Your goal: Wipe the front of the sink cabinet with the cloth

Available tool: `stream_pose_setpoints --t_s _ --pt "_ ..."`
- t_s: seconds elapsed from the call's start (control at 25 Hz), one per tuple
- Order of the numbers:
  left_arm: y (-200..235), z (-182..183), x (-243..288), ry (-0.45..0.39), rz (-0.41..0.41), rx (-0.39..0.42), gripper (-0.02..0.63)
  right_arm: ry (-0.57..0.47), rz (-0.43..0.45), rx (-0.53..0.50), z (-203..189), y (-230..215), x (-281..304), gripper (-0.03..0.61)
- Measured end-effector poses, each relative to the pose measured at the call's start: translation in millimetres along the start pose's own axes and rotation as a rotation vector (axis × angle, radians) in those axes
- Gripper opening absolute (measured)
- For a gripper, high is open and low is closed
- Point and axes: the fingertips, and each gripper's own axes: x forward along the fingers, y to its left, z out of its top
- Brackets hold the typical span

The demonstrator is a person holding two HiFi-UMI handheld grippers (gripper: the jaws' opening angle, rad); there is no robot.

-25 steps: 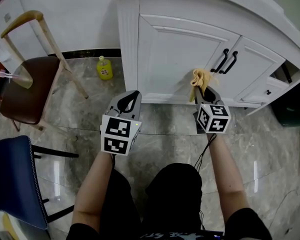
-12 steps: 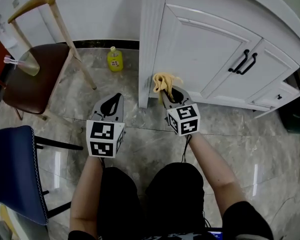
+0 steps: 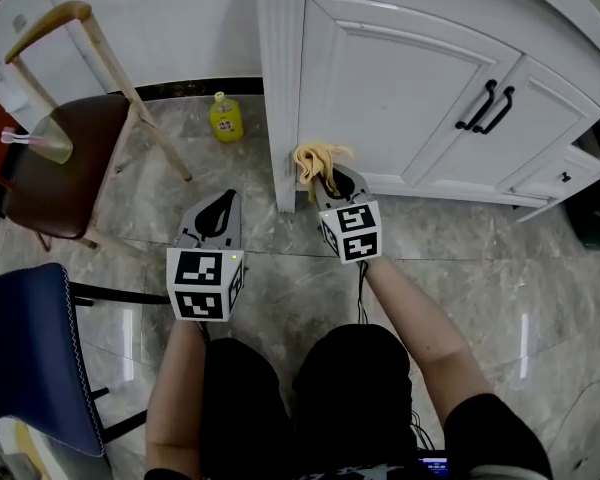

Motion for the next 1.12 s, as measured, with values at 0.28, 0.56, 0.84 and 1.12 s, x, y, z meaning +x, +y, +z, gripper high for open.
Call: stream_pose_setpoints --t_s 0.28,0.56,0.84,1.12 --pt "-37.3 8.2 23.1 -0.003 -0.07 0.0 0.014 0.024 -0.1 0.042 -18.6 -56.2 -26.9 0.08" --pt "-83.9 19.3 44.5 -0.004 -0.161 0.032 0.014 0.041 -0.201 0.064 -36.1 -108.9 -61.3 0.08" --pt "-117.9 25.4 58.4 -0.005 -0.229 0.064 0.014 0.072 -0.349 0.089 -58.2 -169.9 -102.2 0.08" --pt "-130.9 24.7 56.8 0.0 -0.271 0.077 0.014 0.12 -0.414 0.07 -61.3 -190.6 -138.0 0.08"
